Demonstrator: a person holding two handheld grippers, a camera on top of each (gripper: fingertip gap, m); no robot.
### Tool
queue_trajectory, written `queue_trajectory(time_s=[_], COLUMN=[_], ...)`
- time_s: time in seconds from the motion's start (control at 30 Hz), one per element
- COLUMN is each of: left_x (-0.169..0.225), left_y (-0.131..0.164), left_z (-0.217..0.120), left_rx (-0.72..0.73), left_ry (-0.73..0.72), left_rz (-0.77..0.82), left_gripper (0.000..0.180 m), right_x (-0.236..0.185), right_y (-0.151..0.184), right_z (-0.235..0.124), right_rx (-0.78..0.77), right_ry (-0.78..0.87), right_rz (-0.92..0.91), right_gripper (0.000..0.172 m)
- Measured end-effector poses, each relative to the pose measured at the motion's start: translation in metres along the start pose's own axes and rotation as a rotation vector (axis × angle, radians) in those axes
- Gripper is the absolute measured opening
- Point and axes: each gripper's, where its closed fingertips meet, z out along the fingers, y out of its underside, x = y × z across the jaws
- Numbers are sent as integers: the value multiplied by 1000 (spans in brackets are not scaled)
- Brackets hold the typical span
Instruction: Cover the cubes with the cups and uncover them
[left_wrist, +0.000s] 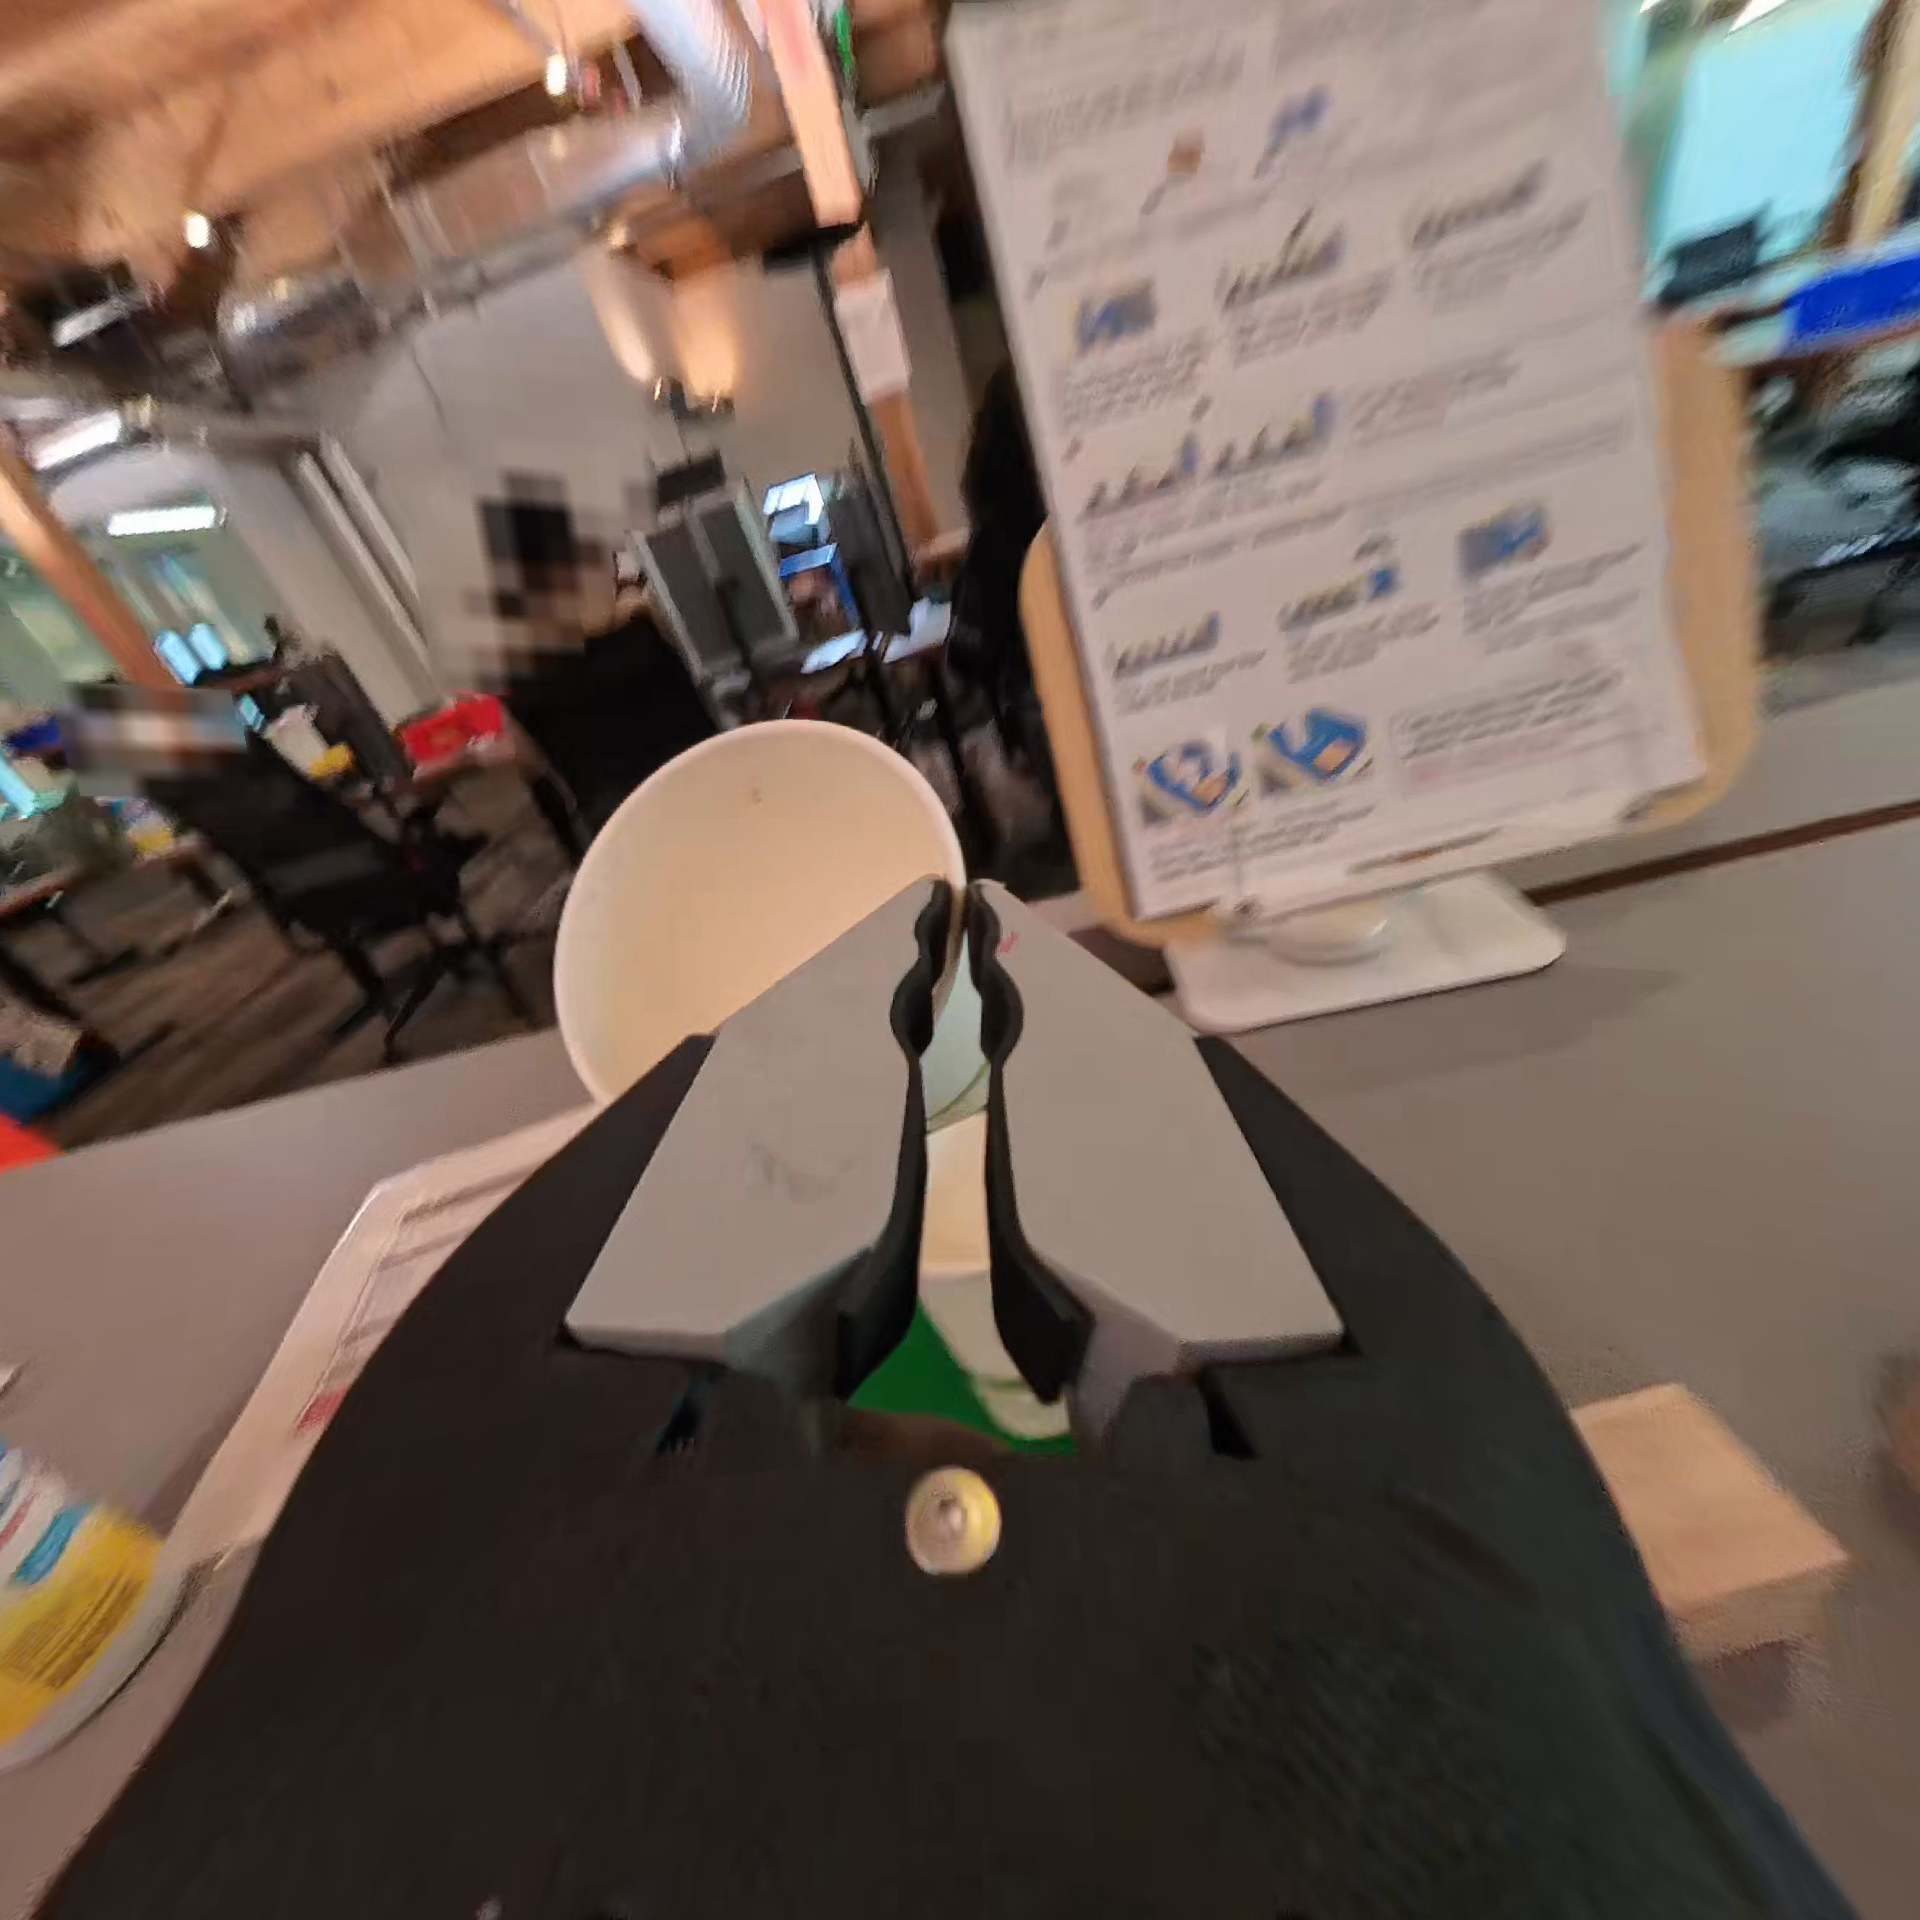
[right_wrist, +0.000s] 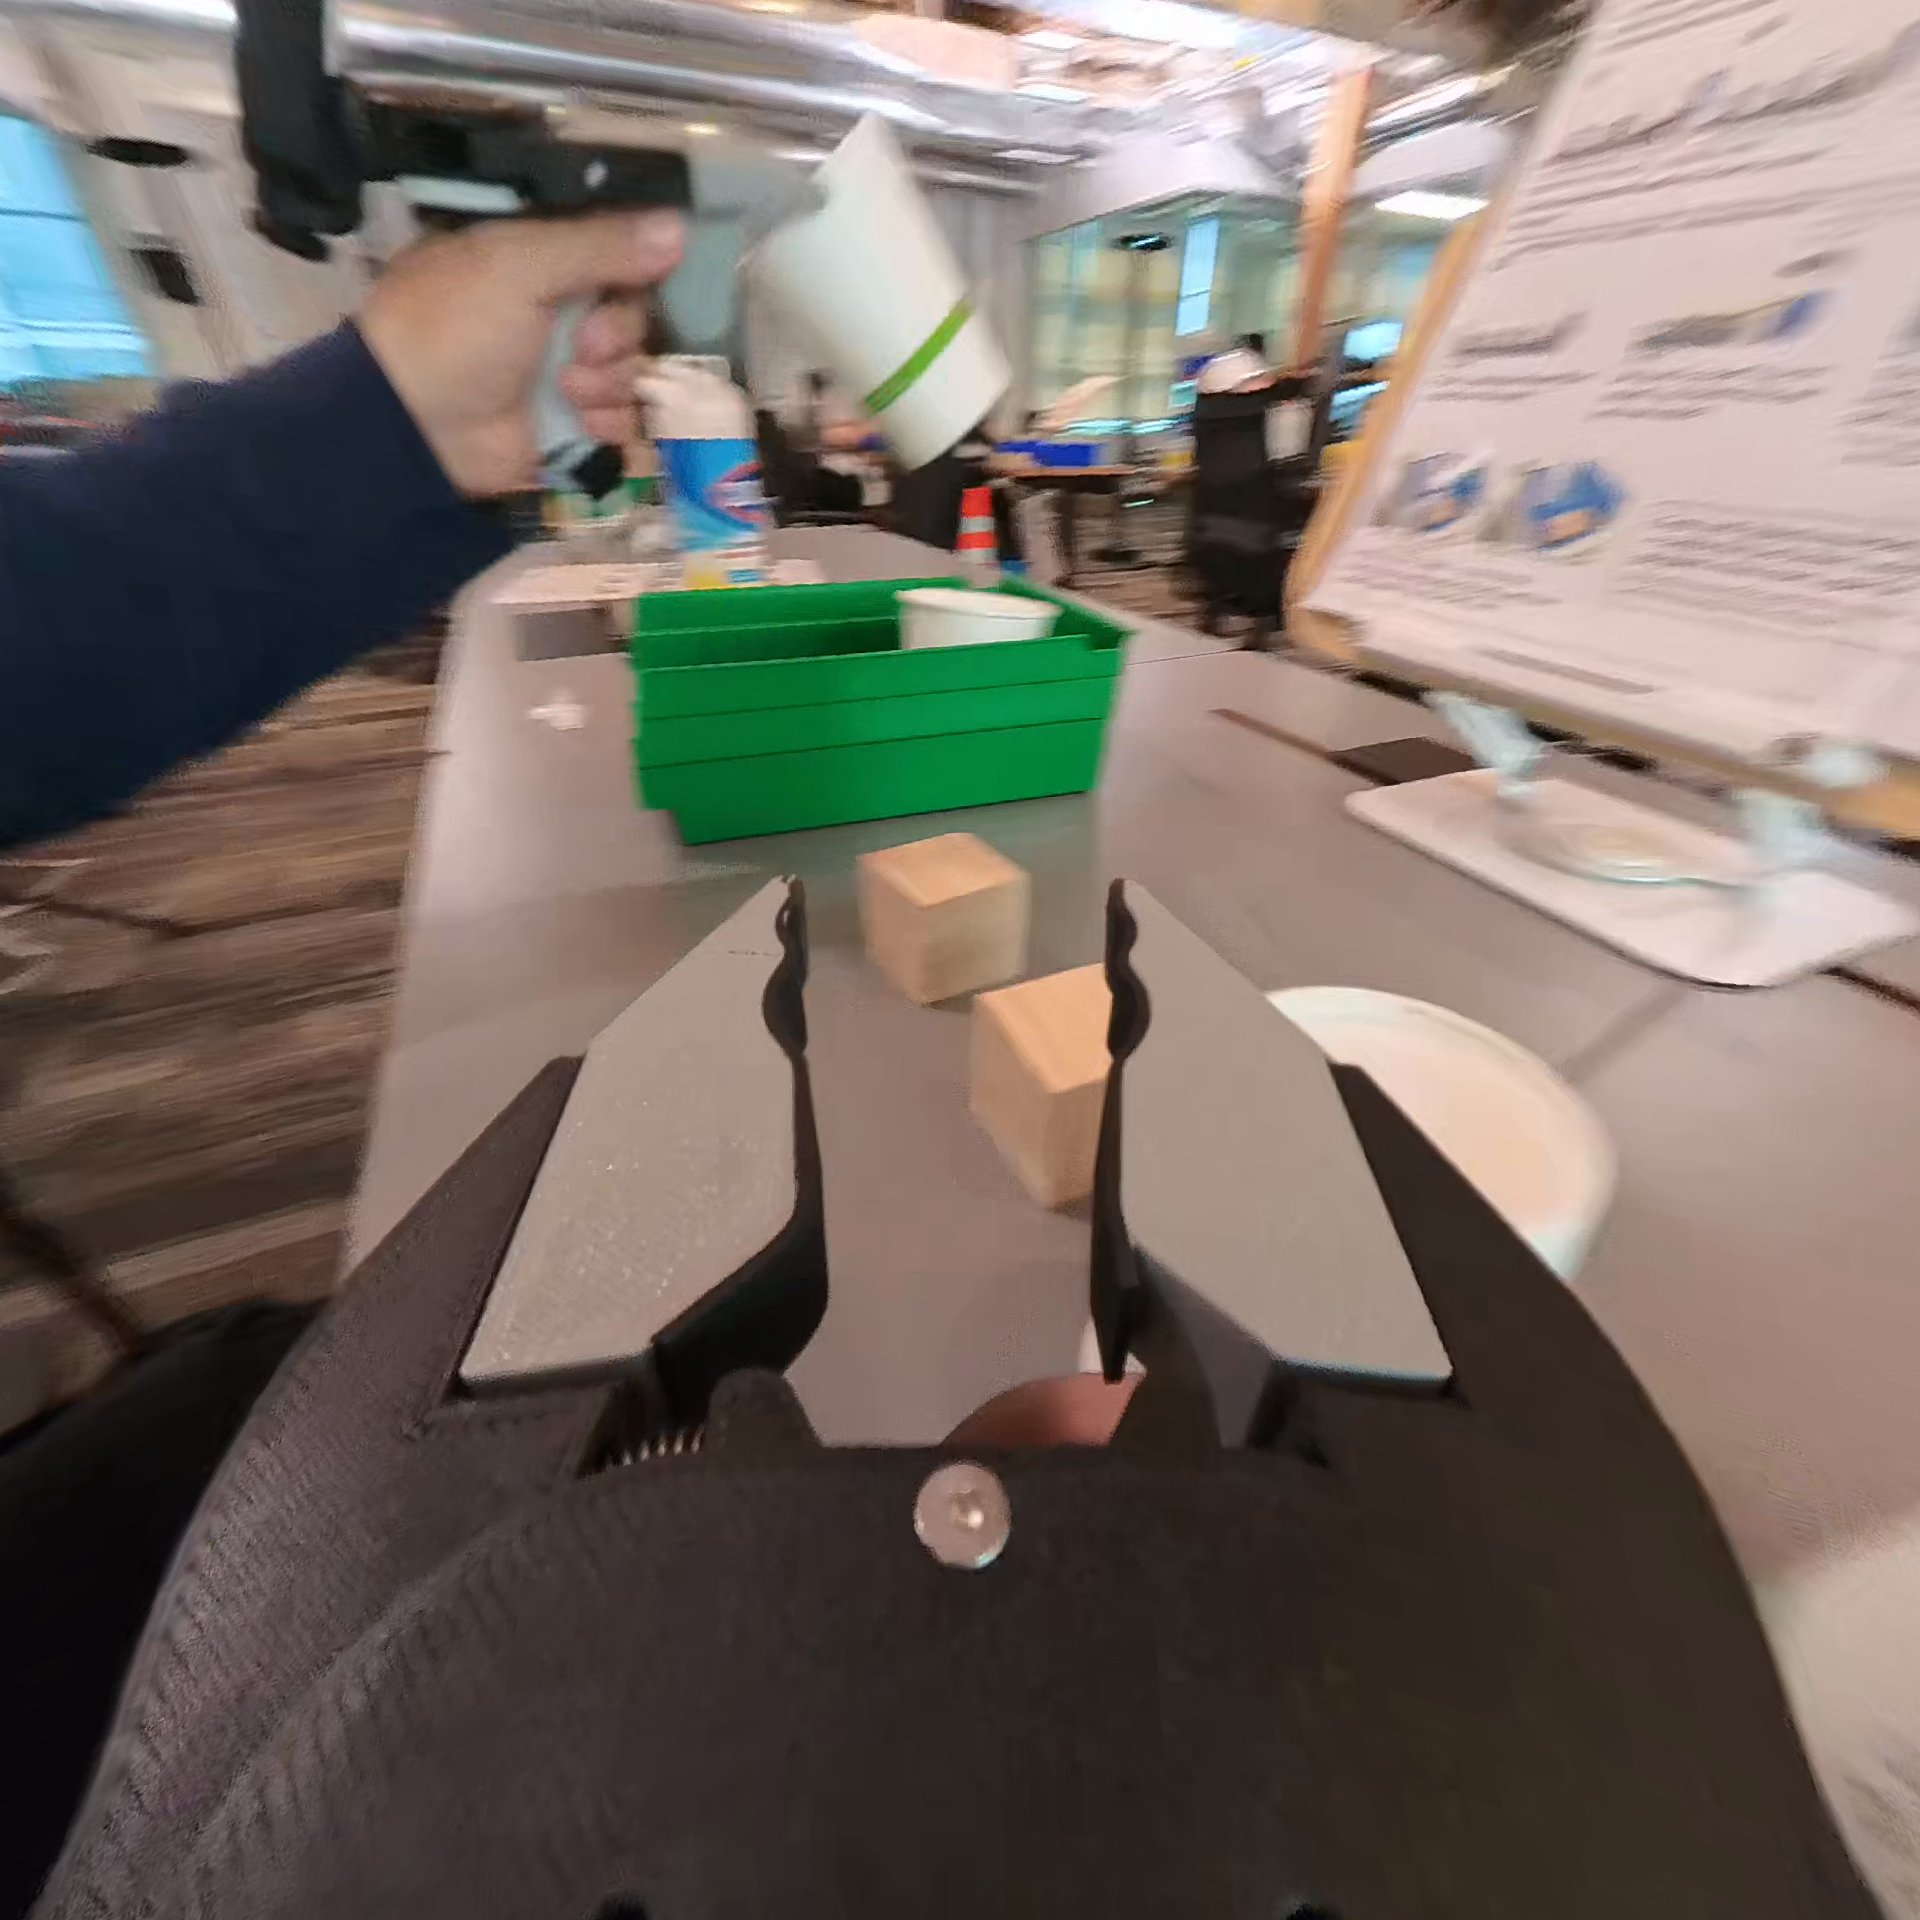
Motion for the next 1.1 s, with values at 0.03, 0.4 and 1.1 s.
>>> queue_trajectory(time_s=[0.03,0.4,1.1], left_x=[20,289,350], left_y=[-19,-33,82], left_z=[-14,-157,-176], left_rx=[80,521,114], left_ry=[48,804,1035], left_rz=[-16,-399,-108], left_gripper=[1,1,17], right_x=[-15,-73,-35], right_y=[2,-44,-22], right_z=[2,-29,-9], right_rx=[-12,147,73], right_ry=[-96,-754,-421], right_rz=[37,617,424], right_gripper=[54,65,87])
